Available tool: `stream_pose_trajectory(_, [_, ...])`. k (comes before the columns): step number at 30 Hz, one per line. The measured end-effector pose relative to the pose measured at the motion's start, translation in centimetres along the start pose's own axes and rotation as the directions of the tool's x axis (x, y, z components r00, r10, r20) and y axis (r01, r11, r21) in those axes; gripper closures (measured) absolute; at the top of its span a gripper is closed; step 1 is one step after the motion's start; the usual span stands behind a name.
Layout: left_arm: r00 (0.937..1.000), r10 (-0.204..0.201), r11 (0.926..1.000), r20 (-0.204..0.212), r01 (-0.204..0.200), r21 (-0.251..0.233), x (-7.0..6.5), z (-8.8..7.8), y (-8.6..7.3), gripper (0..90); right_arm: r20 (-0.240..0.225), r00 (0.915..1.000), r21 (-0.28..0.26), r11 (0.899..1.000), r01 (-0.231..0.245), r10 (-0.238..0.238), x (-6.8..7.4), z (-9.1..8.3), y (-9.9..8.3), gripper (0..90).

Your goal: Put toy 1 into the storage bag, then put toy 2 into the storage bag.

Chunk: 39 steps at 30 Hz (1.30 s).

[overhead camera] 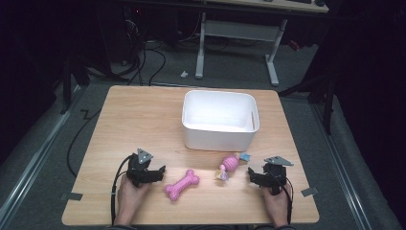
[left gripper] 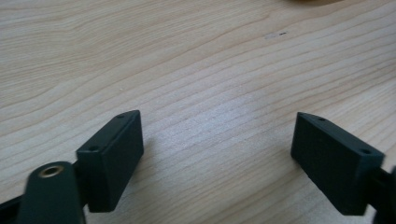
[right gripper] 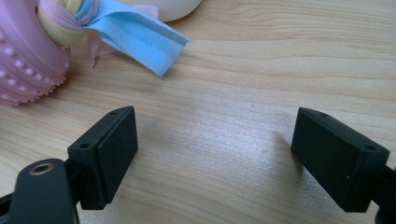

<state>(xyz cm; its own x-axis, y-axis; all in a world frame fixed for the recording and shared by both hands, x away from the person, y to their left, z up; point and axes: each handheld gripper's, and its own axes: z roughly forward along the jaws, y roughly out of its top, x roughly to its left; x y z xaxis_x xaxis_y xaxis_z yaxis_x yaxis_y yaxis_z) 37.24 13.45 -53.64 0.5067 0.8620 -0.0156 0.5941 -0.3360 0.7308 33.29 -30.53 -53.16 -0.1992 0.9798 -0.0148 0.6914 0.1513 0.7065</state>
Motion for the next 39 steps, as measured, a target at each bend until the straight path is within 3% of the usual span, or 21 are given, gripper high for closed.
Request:
stream_pose_trajectory(14, [0.9998, 0.02, 0.9996, 0.01, -0.02, 0.019, -0.3, -0.5, 0.5, 21.0, -0.002, 1.0, -0.001, 1.0, 0.008, -0.008, 0.1, 0.1, 0.1, 15.3])
stream_pose_trajectory(18, [0.9977, -0.034, 0.9994, 0.059, 0.035, -0.001, 0.2, -1.3, 0.8, 23.2, -0.004, 0.9999, -0.001, 1.0, 0.012, -0.012, 0.1, 0.1, 0.1, 15.3])
stream_pose_trajectory(32, [0.9954, -0.014, 0.9998, 0.094, 0.015, -0.011, -0.6, -2.4, 0.9, 23.7, -0.009, 0.9998, -0.003, 1.0, 0.019, -0.019, 0.2, 0.1, 0.1, 15.3])
stream_pose_trajectory(39, [0.9908, 0.014, 0.9997, 0.135, -0.011, -0.024, -1.4, -2.9, 1.6, 27.2, -0.015, 0.9997, 0.0, 1.0, 0.02, -0.02, 0.2, 0.1, 0.1, 15.4])
